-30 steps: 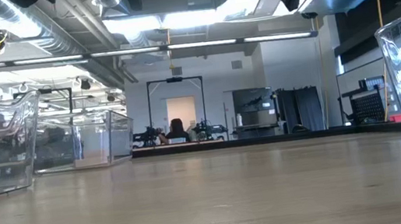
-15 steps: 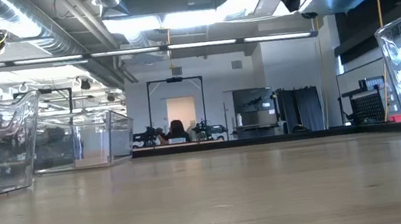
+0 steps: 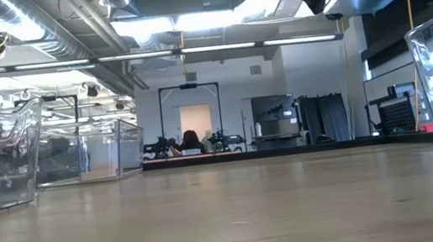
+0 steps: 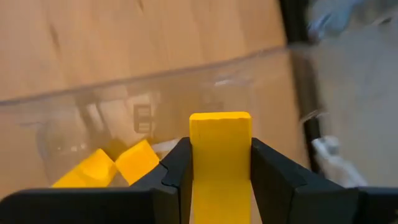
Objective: Sort & place blocks by color
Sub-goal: Put the bottom yellow block into the bottom left transparent bin, then return to Home Position
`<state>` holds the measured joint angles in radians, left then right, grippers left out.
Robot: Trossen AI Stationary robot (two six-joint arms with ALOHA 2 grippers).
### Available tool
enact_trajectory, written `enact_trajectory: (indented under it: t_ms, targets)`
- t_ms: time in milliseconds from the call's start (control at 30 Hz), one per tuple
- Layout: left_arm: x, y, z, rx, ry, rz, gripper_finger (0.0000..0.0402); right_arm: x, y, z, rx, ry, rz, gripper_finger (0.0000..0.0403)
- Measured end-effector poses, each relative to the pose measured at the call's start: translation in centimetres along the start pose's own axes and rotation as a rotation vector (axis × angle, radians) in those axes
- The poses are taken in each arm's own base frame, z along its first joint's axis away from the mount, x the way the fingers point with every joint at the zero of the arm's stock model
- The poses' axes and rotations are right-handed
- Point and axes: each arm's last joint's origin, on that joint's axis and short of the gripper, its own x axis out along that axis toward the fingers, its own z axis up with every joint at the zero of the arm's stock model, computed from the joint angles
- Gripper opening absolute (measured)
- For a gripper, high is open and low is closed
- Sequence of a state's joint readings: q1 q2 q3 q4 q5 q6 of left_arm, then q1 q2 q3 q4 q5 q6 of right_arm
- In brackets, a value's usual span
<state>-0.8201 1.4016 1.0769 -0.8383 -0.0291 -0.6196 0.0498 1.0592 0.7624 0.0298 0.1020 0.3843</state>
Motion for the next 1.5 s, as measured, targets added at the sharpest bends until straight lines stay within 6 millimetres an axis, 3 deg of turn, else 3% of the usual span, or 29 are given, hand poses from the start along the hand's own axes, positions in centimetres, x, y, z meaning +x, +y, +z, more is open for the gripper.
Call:
enact_trajectory:
  t_ms: [267, 567, 733, 1167, 1333, 1500]
  targets:
    - [5.7, 0.1, -1.5, 0.079, 0.126, -0.055, 0.0113, 0.0, 0.0, 0.0, 0.003, 0.0, -0.001, 0.0252]
    - [9.3, 0.3, -1.9, 0.14, 0.235, 0.019, 0.0113, 0.0, 0.0, 0.0, 0.003, 0.0, -0.001, 0.0252]
    - [10.1, 0.3, -2.0, 0.152, 0.257, 0.025, 0.0113, 0.0, 0.0, 0.0, 0.003, -0.001, -0.001, 0.0252]
    - [9.4, 1.2, -2.0, 0.121, 0.249, 0.11, 0.0182, 0.0, 0.0, 0.0, 0.004, -0.002, -0.001, 0.0252]
    - [6.8, 1.6, -1.5, 0.1, 0.195, 0.046, 0.0185, 0.0, 0.0, 0.0, 0.003, -0.002, -0.001, 0.0252]
    - [1.8, 2.5, -1.0, 0.078, 0.106, -0.075, 0.0185, 0.0, 0.0, 0.0, 0.003, -0.004, 0.0, 0.0252]
